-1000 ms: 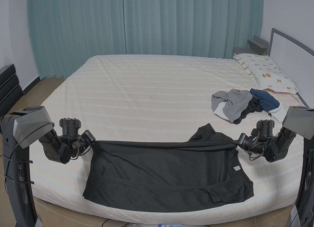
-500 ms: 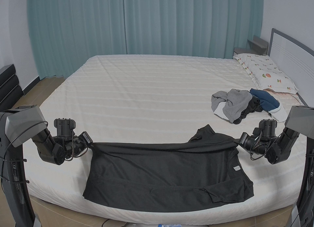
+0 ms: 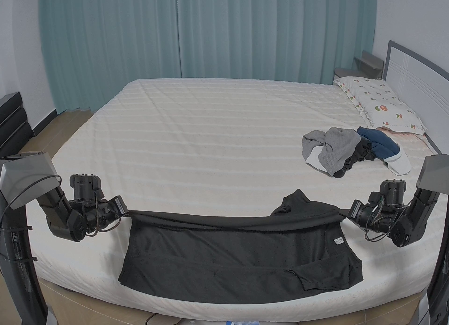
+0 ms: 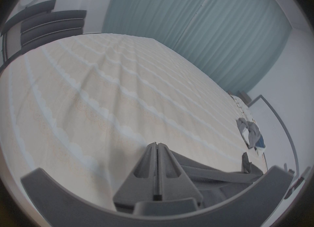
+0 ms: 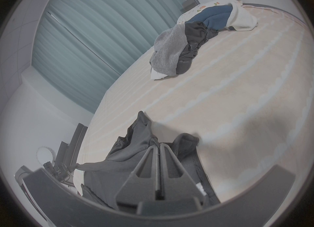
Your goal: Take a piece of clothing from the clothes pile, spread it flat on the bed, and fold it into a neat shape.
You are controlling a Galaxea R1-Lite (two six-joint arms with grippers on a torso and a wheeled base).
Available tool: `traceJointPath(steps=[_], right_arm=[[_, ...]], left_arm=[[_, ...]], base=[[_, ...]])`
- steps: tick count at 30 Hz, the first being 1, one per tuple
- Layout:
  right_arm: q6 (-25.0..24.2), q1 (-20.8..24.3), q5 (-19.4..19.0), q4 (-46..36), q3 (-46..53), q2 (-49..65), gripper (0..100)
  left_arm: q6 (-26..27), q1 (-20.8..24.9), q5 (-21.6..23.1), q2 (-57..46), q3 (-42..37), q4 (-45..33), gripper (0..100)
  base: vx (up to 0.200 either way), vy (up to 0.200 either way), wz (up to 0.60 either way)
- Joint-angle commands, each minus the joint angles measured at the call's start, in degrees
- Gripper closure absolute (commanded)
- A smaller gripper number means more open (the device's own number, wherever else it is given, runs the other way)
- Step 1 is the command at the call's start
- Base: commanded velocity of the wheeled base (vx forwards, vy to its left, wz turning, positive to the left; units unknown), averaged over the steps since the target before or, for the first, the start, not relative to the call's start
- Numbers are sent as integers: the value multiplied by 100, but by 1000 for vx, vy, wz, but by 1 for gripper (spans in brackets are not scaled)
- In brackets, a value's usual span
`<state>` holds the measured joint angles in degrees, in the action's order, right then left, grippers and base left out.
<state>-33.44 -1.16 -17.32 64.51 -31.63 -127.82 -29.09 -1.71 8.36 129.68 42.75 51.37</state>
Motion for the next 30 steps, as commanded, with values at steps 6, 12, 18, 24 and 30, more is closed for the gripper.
traceJointPath(steps=[6, 12, 18, 24, 30], right_arm=[[514, -16, -219, 571, 1054, 29, 100], [1243, -25, -210, 984, 1608, -305, 100], [1428, -95, -193, 1476, 1880, -613, 100], [1437, -121, -184, 1582, 1951, -753, 100], [1428, -297, -193, 1731, 1942, -569, 100]], left_arm=[[1089, -137, 280, -101, -742, 136, 100], [1696, -137, 306, -66, -1023, 84, 100], [2109, -146, 711, -136, -1348, 92, 100], [2575, -198, 728, -75, -1515, 136, 100], [2566, -304, 737, -163, -1472, 110, 100]], base=[[0, 0, 0], [0, 0, 0], [0, 0, 0], [0, 0, 0], [0, 0, 0]])
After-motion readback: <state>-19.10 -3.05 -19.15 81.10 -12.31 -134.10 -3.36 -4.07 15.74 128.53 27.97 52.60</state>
